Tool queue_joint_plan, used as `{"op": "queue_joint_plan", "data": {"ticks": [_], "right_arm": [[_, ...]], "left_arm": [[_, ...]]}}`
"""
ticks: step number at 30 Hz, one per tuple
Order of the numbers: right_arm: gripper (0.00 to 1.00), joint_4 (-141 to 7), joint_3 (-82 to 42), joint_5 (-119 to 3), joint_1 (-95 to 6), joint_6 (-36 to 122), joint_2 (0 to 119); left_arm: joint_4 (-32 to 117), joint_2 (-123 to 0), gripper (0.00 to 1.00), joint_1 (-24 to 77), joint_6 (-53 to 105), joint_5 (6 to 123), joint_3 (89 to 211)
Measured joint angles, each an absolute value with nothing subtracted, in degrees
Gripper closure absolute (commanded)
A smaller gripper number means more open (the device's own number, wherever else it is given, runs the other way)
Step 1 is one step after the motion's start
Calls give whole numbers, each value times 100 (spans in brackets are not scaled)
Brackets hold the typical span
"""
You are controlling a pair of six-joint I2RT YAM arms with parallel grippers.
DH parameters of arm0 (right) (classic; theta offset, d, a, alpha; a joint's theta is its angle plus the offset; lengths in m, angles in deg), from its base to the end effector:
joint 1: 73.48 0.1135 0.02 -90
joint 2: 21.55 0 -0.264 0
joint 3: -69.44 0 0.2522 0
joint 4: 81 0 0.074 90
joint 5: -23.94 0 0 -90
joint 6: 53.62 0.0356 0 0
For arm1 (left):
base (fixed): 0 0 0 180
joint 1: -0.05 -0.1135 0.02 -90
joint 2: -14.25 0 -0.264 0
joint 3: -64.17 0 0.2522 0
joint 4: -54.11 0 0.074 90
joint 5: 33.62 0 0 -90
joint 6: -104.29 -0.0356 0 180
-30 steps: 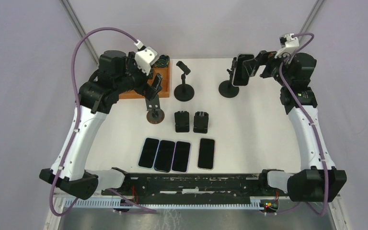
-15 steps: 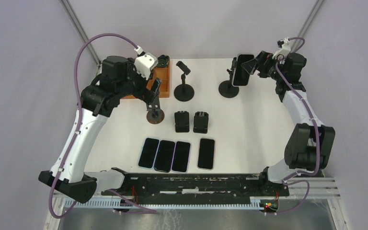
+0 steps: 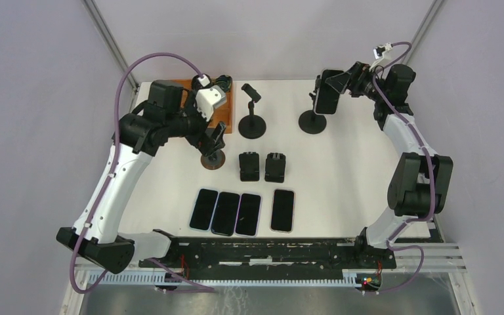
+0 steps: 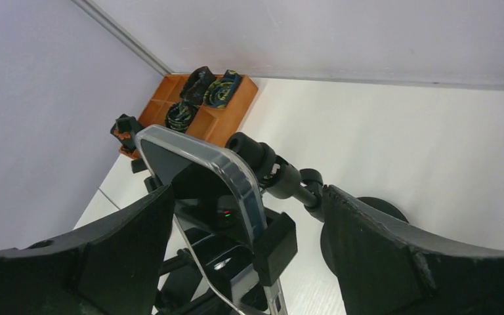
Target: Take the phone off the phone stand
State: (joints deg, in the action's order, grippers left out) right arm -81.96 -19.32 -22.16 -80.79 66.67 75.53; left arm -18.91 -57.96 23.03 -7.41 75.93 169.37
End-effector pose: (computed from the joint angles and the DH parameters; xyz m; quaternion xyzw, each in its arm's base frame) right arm 0.4008 -0.0265 0.3262 -0.0092 0.7390 0.3971 0.5442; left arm 0.2101 -0.1020 0.4330 0.4059 0.7990 -0.1585 0.4145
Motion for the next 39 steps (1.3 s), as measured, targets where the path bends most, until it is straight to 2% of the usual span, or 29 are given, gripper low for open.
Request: {"op": "queue_joint_plan", "data": {"ticks": [5,9,15,19,22,25,30,36,39], "right_arm": [[25,-8406,-2039,-2061,-8018,6822,7655],[40,-8677,-1991,-2019,-7959,7001,7649],[52,-8762,-1908,-2074,-7836,7106,7594],[49,-8725,-1910,-2111,-7712,7084,7588],[37,-8618,-1954,-2133,-7655,7051,7588],[38,-8454,-2059,-2131,-7629,6922,7592],[56,-8218,-2236,-2144,-7570,6671,7594],[91,-8261,-2275,-2089,-7493,6619,7592],[100,-8211,-2302,-2109,-7465,6658,7592]], "left_arm": [[-2084,-5966,0,2308,-800,7788,16937],[-2114,-6001,0,2349,-835,7862,16935],[-2134,-6019,0,2382,-857,7934,16935],[-2136,-6025,1,2419,-857,7962,16915],[-2138,-6058,1,2485,-857,8004,16913],[-2138,-6126,2,2574,-857,8048,16913],[-2169,-6202,2,2723,-857,8050,16882],[-2219,-6202,2,2799,-857,8048,16860],[-2219,-6207,2,2821,-857,8043,16860]]}}
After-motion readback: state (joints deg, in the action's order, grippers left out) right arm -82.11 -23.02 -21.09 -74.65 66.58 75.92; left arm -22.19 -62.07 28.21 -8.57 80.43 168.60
